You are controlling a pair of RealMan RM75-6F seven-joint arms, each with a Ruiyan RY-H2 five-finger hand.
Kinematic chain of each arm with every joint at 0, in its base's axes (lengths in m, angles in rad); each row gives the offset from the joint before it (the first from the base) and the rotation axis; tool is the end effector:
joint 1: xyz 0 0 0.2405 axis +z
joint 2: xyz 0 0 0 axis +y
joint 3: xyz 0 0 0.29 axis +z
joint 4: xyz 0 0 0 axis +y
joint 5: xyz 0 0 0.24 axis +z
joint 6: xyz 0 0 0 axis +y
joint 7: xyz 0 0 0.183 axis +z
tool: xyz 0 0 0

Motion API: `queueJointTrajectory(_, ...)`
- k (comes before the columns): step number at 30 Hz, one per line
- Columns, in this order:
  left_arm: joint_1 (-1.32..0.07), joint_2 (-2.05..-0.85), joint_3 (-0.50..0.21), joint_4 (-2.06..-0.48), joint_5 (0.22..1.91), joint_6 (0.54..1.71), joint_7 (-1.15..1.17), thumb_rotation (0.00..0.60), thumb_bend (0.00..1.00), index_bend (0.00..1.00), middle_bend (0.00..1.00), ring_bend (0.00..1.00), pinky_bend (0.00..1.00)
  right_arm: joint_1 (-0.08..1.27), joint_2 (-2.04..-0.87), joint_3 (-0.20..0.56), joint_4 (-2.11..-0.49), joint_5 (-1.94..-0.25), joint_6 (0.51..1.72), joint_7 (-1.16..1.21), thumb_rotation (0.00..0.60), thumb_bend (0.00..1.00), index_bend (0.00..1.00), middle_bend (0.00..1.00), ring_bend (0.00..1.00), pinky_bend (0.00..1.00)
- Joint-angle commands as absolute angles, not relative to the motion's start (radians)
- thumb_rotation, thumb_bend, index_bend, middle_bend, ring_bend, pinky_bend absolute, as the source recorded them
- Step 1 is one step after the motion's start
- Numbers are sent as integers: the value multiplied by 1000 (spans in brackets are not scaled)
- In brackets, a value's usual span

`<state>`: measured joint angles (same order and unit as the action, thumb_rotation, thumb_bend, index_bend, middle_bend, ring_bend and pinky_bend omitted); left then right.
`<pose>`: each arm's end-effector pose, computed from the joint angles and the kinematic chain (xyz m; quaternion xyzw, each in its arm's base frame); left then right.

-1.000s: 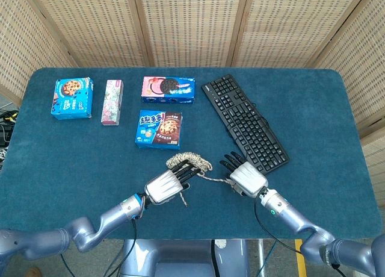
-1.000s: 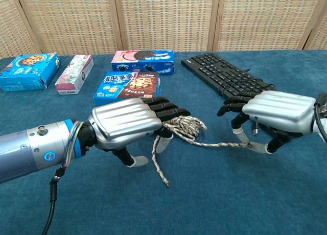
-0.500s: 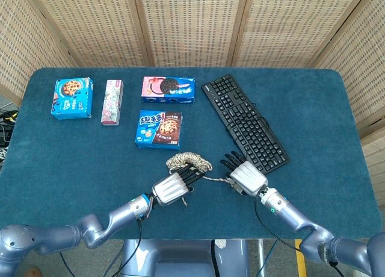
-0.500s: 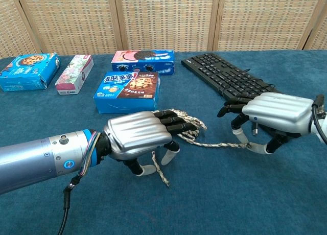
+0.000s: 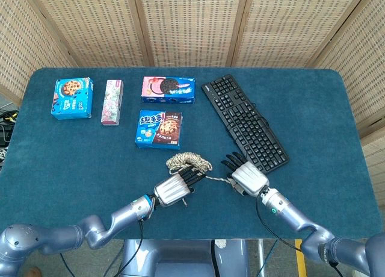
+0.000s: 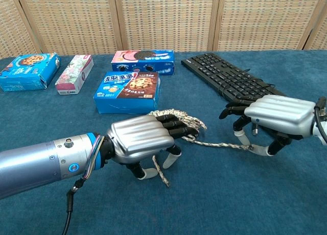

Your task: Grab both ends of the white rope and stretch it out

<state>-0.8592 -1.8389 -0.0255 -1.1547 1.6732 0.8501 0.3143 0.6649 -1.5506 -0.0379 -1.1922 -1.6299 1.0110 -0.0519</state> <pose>-0.0989 0.3371 -0.1917 -0.9008 -0.1066 -0.3406 0.2475 -0.2366 -0.3668 -0.0736 0.8421 -0.2471 0.3296 0.3481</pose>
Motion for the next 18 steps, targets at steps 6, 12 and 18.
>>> queueJointTrajectory(6, -863, -1850, -21, -1157, 1643, 836, 340, 600, 352, 539, 0, 0, 0, 662, -1559, -44, -1171, -1637, 1019, -39, 600, 721, 620, 111, 0, 0)
queueJointTrajectory(12, -867, -1857, -21, -1153, 1628, 837, 357, 600, 358, 582, 0, 0, 0, 662, -1563, -46, -1160, -1640, 1021, -33, 600, 721, 620, 111, 0, 0)
queueJointTrajectory(18, -869, -1860, -16, -1148, 1620, 841, 363, 600, 387, 615, 0, 0, 0, 660, -1565, -49, -1152, -1641, 1023, -26, 600, 721, 620, 111, 0, 0)
